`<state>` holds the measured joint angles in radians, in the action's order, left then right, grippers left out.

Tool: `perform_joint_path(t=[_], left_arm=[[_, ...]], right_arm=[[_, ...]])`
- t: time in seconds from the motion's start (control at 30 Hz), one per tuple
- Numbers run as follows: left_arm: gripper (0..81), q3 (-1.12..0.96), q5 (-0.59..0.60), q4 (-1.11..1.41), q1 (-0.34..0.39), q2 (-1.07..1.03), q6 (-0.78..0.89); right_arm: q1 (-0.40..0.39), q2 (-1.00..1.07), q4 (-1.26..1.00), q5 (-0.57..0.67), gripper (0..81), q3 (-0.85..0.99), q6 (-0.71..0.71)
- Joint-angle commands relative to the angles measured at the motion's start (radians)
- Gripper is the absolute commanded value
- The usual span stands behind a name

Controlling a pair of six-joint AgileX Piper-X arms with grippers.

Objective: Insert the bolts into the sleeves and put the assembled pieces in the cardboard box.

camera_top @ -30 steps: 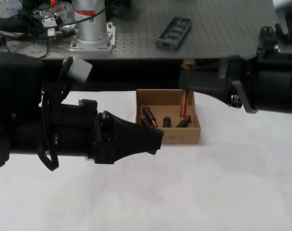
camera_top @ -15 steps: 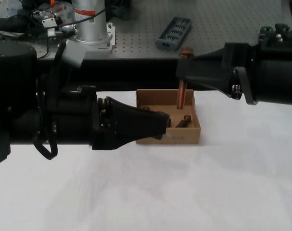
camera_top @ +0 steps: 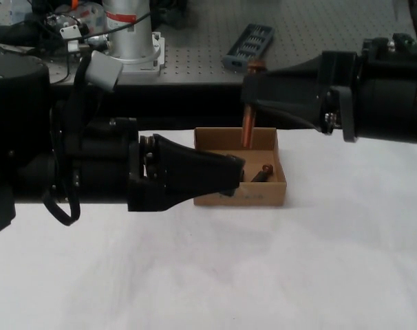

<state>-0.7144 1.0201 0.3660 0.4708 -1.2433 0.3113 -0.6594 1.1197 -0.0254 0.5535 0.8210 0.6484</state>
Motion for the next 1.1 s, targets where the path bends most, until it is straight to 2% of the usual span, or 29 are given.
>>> perform_joint_path(t=[0.0, 0.57, 0.8, 1.07], left_arm=[[0.6, -0.004, 0.034, 0.026, -0.002, 0.004, 0.003], [0.6, -0.004, 0.034, 0.187, -0.002, 0.004, 0.111], [0.6, -0.004, -0.014, 0.189, -0.002, 0.004, 0.111], [0.6, -0.004, -0.02, 0.189, -0.002, 0.004, 0.108]], right_arm=[[0.006, 0.013, -0.058, 0.033, 1.6, 0.013, 0.047], [0.006, 0.015, -0.057, 0.032, 1.6, 0.013, 0.047], [0.006, 0.015, -0.057, 0.034, 1.6, 0.013, 0.047], [0.006, 0.015, -0.037, 0.122, 1.6, 0.013, -0.011]])
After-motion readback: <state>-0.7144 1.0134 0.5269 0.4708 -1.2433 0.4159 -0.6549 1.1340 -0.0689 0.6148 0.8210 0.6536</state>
